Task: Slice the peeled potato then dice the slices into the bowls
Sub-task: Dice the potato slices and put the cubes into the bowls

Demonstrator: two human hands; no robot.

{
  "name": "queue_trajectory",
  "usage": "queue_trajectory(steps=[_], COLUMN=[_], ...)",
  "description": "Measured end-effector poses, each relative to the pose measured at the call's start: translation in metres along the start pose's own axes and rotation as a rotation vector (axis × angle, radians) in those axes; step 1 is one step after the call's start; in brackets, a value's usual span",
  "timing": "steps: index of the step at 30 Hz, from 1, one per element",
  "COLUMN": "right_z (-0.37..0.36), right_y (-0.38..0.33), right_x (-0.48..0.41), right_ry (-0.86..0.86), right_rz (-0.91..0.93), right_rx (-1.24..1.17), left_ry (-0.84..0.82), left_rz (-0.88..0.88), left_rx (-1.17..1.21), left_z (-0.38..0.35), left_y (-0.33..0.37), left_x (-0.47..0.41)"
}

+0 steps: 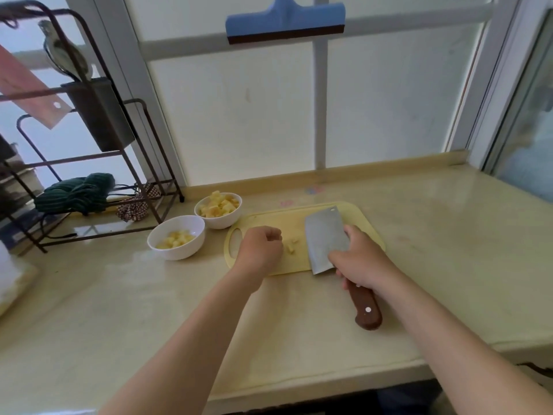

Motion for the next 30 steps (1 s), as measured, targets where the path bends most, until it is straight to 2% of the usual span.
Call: queue_trajectory(steps=[3, 6, 19, 30], right_z=[-0.012, -0.023, -0.024, -0.023], right_y=[-0.004, -0.007, -0.009, -0.045], right_x=[0.002, 0.005, 0.01, 0.012], right_ry=[-0.017, -0.044, -0.079, -0.088], right_rz=[0.005, 0.008, 0.019, 0.089], right_rx=[0.017, 0.046, -0.058, -0.272], left_ry=[0.077, 0.114, 0.036, 0.066], left_rz=[-0.116, -0.181, -0.331, -0.585], left_rx=[-0.216, -0.33, -0.431, -0.6], left_z=[0.001, -0.001, -0.007, 0.017], left_y=[0.003, 0.007, 0.025, 0.083], left_x=[0.001, -0.001, -0.01, -0.003])
Point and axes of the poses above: each hand's wrist, its own x-axis away from the middle knuckle, its own z-axis out of the back of the hand, y = z × x, the point moved 8 cm from there along -x, towards the middle knuckle, and after that the axes turned 7 degrees about -x, right-handed, at the moved point
